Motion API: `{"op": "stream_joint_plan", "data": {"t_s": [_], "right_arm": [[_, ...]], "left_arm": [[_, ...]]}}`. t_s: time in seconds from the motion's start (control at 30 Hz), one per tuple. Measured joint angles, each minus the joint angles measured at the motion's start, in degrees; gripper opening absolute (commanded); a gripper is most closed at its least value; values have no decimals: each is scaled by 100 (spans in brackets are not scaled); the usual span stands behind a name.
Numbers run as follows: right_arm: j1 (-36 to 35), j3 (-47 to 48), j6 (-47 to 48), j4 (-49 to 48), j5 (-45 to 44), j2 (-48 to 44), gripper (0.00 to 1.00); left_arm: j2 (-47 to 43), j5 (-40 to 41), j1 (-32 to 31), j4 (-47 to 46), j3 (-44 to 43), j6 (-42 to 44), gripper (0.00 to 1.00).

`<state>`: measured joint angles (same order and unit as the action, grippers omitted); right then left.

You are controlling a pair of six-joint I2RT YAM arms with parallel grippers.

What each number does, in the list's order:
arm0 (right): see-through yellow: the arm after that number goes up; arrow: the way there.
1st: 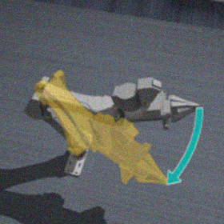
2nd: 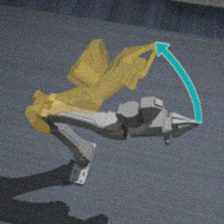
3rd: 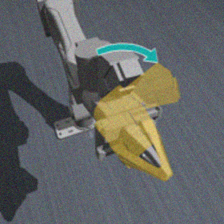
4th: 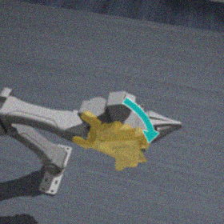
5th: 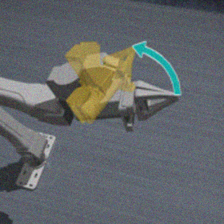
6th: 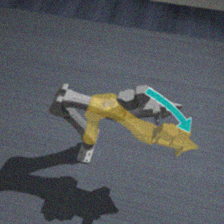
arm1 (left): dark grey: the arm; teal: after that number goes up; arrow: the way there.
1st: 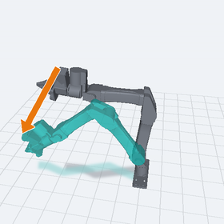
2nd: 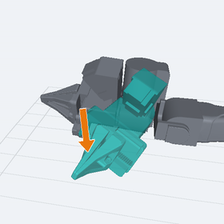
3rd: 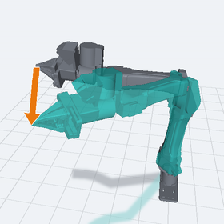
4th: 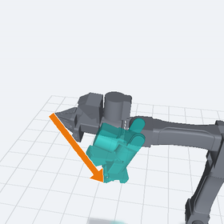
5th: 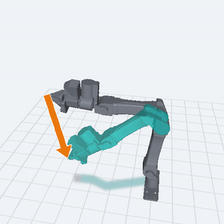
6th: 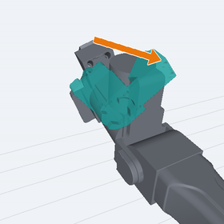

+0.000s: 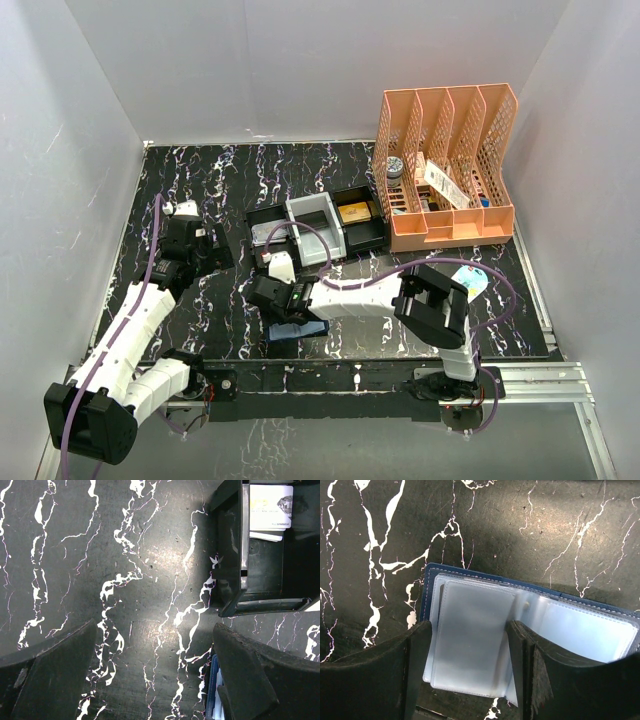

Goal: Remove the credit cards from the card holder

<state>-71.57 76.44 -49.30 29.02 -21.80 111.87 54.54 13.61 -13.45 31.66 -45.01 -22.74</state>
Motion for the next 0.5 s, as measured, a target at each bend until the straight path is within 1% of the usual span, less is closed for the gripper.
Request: {"op": "stream_joint_plan", "data": {"t_s": [0.23, 0.4, 0.5], "right_arm": [[2, 22, -59, 50, -13, 9, 57], [48, -282, -83, -291, 105, -157, 54], [153, -553, -177, -592, 326, -328, 54]], "left_arm": [[0, 7, 0, 7, 0, 0, 99], [9, 13, 0, 7, 0, 0, 99], [22, 13, 0, 9, 0, 0, 99]]}}
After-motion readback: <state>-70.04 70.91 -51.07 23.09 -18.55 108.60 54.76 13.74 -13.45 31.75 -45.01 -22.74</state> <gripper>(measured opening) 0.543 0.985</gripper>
